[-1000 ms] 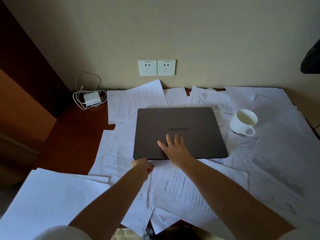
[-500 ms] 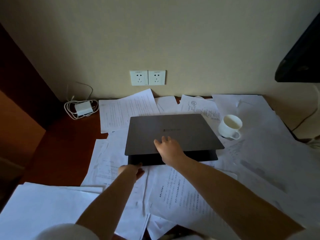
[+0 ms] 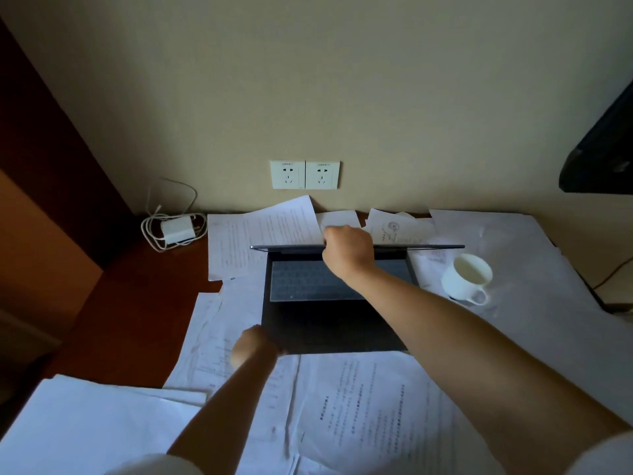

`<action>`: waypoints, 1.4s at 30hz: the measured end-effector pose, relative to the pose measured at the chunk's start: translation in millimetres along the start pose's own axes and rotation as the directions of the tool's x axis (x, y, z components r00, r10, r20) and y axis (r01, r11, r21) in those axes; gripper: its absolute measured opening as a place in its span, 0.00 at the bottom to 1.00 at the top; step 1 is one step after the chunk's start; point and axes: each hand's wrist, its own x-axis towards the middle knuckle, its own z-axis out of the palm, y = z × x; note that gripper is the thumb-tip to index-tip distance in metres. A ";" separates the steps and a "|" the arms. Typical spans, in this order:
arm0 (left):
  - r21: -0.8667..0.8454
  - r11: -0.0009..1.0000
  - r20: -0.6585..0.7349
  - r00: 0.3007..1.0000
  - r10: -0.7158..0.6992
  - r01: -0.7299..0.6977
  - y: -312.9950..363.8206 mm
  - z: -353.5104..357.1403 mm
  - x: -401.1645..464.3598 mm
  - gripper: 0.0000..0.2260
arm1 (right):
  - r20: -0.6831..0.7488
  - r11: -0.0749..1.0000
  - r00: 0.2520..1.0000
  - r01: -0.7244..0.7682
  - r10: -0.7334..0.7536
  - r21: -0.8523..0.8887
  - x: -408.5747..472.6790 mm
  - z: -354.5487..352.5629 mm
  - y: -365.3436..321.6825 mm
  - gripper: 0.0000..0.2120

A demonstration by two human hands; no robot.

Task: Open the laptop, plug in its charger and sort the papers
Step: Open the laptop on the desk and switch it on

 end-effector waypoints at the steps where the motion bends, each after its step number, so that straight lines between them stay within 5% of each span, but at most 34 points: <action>1: 0.118 0.993 -0.016 1.000 0.025 -0.023 4.2 -3.7 1.9 0.13 | -0.016 1.000 1.000 -0.014 0.014 0.016 4.2 0.1 0.8 0.12; 5: 0.379 0.924 -0.031 0.997 0.063 -0.047 11.6 -6.2 21.1 0.39 | -0.050 0.989 0.994 -0.088 0.094 0.121 20.1 0.0 3.5 0.11; 11: 0.597 0.782 0.006 0.975 0.220 -0.180 23.7 -3.7 38.9 0.58 | -0.131 0.973 0.982 -0.106 0.135 0.203 63.3 -9.0 7.7 0.13; 17: 0.607 0.773 0.018 0.976 0.215 -0.182 29.6 -6.0 50.3 0.43 | -0.321 0.909 0.944 0.064 0.079 0.412 113.3 -16.4 28.0 0.13; 22: 0.658 0.728 0.096 0.981 0.171 -0.191 28.4 -0.8 60.4 0.56 | -0.406 0.825 0.914 0.223 0.008 0.519 158.3 -7.7 45.1 0.14; 31: 0.677 0.704 0.122 0.976 0.183 -0.217 33.8 0.3 69.1 0.46 | -0.381 0.787 0.924 0.252 -0.023 0.563 208.7 6.6 58.1 0.15; 37: 0.651 0.720 0.138 0.971 0.198 -0.239 38.8 -1.4 69.1 0.45 | -0.555 0.911 0.815 0.343 -0.167 0.229 190.9 24.5 61.1 0.17; 42: 0.640 0.718 0.166 0.962 0.216 -0.271 44.6 -4.8 69.9 0.51 | -0.421 0.998 0.905 0.059 -0.059 -0.013 152.3 49.8 63.4 0.28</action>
